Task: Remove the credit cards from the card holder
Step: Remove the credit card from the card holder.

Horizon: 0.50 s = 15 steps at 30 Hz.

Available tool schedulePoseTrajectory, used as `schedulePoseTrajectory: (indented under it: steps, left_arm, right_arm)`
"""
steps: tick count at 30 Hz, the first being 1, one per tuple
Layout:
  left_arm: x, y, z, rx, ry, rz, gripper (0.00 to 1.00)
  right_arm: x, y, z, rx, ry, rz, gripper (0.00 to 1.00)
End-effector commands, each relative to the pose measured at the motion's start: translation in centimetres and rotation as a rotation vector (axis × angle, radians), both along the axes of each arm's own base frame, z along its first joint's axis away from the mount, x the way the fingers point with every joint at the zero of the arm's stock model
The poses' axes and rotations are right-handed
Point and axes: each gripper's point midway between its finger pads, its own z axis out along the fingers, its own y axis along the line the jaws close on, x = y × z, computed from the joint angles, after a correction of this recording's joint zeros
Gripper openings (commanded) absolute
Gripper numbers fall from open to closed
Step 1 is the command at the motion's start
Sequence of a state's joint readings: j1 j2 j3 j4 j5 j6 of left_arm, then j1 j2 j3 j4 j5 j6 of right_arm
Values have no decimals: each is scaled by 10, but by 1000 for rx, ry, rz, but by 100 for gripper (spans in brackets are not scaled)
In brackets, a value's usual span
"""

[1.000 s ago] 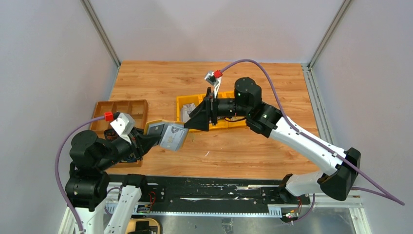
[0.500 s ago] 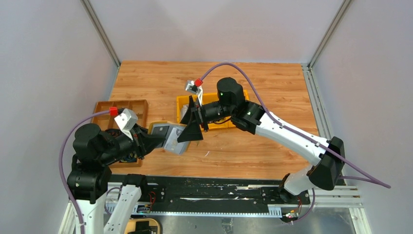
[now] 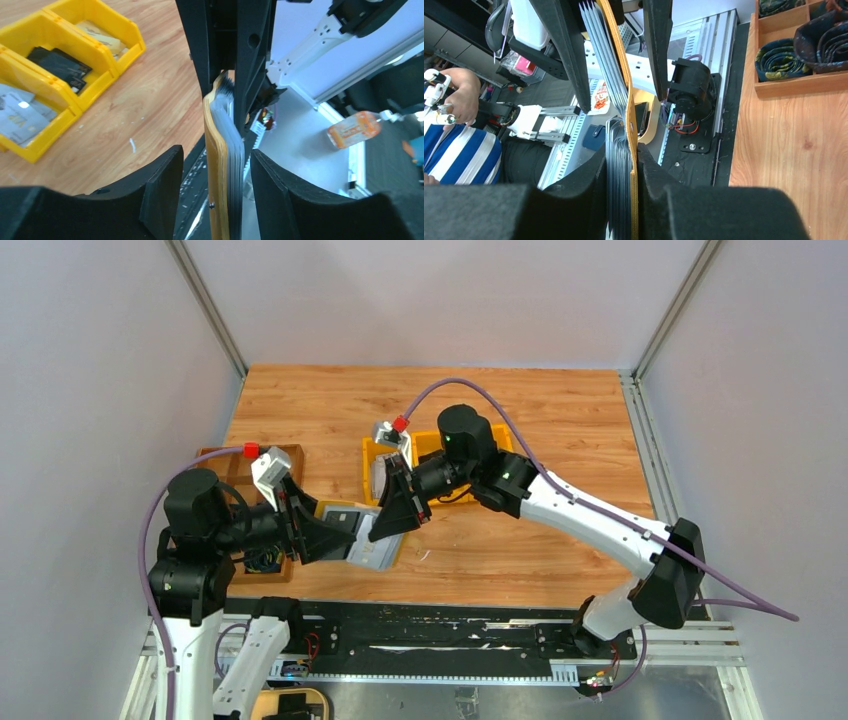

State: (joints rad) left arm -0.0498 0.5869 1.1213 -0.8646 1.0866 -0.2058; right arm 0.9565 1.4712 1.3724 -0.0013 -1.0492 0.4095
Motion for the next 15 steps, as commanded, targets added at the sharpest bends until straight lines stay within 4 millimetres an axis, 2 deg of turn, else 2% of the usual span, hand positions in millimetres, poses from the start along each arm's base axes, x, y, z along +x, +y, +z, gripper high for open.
schedulePoseTrajectory:
  steps: [1, 4, 15]
  left_arm:
    - [-9, -7, 7, -56, 79, -80, 58]
    - [-10, -8, 7, -59, 89, -85, 56]
    - [-22, -9, 13, -65, 80, -133, 34]
  right_arm:
    - [-18, -12, 13, 56, -31, 68, 0]
    - [-19, -16, 14, 60, -34, 69, 0]
    - [-17, -35, 12, 74, -60, 76, 0]
